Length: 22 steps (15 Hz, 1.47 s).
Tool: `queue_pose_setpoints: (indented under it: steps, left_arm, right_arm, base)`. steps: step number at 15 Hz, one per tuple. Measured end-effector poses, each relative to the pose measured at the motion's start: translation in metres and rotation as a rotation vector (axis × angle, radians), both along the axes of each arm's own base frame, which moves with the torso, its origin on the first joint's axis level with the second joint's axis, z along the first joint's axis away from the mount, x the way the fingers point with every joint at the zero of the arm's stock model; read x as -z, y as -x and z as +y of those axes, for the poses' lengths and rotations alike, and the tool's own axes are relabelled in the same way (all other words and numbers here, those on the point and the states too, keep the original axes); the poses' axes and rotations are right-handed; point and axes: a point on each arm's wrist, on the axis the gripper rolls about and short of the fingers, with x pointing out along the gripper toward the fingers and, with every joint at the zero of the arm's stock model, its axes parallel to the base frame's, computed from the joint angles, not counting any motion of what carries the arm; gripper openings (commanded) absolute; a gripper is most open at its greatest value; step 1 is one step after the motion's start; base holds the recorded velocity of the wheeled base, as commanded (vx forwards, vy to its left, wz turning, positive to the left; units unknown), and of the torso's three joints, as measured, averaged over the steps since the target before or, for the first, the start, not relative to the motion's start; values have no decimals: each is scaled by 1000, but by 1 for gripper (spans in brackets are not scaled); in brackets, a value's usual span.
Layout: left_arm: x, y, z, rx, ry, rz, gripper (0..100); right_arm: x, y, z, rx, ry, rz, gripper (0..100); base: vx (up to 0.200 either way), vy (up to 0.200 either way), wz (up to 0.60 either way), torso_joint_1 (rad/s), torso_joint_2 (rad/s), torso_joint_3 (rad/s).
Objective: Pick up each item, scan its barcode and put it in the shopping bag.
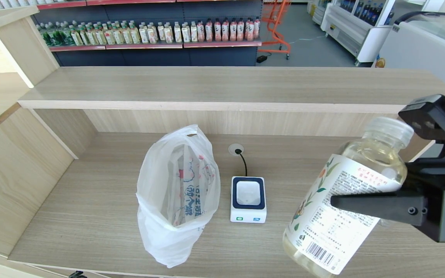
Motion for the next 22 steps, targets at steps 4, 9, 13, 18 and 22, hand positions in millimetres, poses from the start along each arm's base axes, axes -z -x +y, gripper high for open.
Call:
queue_pose_setpoints:
  steps: [4,9,13,18,22]
  left_arm:
    - [0,0,0,-1,0,0,100]
    - [0,0,0,0,0,0,100]
    - [0,0,0,0,0,0,100]
    - [0,0,0,0,0,0,100]
    - [0,0,0,0,0,0,100]
  right_arm:
    - [6,2,6,-28,11,23,0]
    - [10,1,8,-37,19,41,0]
    - [9,-3,10,-41,18,41,0]
    - [9,-5,10,-23,24,8,0]
    - [19,-21,-1,64,168,-387,0]
  base:
    - [0,0,0,0,0,0]
    - [0,0,0,0,0,0]
    - [0,0,0,0,0,0]
    - [0,0,0,0,0,0]
    - [0,0,0,0,0,0]
